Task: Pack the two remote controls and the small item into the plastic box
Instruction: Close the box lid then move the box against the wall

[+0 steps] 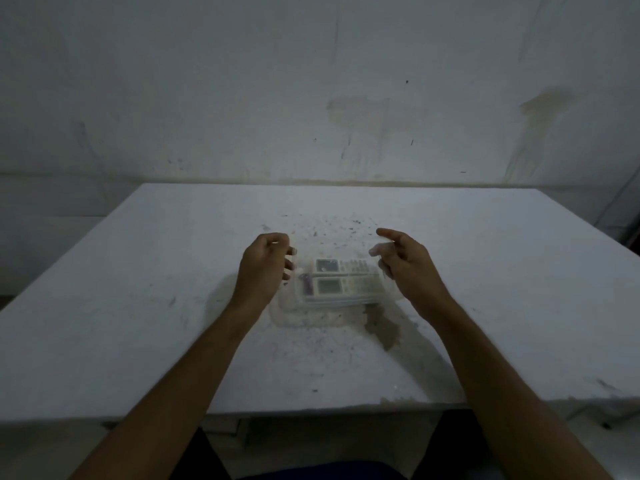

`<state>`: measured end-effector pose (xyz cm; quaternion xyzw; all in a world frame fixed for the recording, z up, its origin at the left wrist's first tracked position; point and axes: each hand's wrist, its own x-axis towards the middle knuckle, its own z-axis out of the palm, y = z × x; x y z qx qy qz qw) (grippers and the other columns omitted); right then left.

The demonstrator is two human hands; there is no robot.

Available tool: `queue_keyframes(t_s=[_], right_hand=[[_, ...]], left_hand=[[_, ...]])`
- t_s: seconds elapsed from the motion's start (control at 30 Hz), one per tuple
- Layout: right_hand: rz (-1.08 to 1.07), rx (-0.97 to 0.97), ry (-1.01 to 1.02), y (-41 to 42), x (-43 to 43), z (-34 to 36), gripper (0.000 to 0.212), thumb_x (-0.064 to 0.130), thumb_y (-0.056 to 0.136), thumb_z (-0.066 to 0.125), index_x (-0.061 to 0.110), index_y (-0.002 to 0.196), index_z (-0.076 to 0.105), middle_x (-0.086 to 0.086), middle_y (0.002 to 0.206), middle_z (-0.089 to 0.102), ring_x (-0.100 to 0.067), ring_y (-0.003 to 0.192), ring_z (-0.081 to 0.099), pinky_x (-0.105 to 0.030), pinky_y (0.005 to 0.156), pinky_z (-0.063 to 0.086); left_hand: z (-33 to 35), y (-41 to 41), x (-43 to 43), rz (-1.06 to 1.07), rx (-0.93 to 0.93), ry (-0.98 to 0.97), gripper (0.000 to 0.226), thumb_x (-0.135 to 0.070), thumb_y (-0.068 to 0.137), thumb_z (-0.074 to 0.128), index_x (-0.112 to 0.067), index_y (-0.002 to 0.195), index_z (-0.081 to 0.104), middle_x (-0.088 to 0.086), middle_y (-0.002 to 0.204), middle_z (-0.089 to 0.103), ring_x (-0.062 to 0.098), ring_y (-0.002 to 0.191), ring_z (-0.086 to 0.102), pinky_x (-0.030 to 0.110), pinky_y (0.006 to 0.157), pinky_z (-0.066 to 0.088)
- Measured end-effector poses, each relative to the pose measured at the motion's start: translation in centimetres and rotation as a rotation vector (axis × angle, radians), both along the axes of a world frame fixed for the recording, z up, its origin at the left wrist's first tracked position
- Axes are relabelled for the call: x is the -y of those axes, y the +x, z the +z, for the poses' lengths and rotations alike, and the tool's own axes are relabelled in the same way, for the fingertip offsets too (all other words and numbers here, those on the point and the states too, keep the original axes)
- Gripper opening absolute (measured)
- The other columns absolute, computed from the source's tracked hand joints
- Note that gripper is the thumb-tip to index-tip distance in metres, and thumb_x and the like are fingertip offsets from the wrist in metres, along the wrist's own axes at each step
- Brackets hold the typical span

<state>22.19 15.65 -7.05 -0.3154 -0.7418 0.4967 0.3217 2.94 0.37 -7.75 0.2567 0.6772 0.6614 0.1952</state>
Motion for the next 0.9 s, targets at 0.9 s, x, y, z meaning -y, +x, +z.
queue_keyframes(t_s=[0.9], right_hand=[[-0.172,0.228,0.239,-0.6,-2.6,-2.6,0.026,0.029,0.103,0.055,0.022,0.124,0.068,0.013,0.111,0.064,-0.010,0.099,0.063,-0.017,0.077,0.046]], left_hand=[[-2.7,-3.7,-2.5,-0.175,-0.271,-0.154,0.013,-0.022,0.101,0.061,-0.015,0.103,0.072,-0.008,0.096,0.079,0.020,0.082,0.071,0.034,0.073,0.059]])
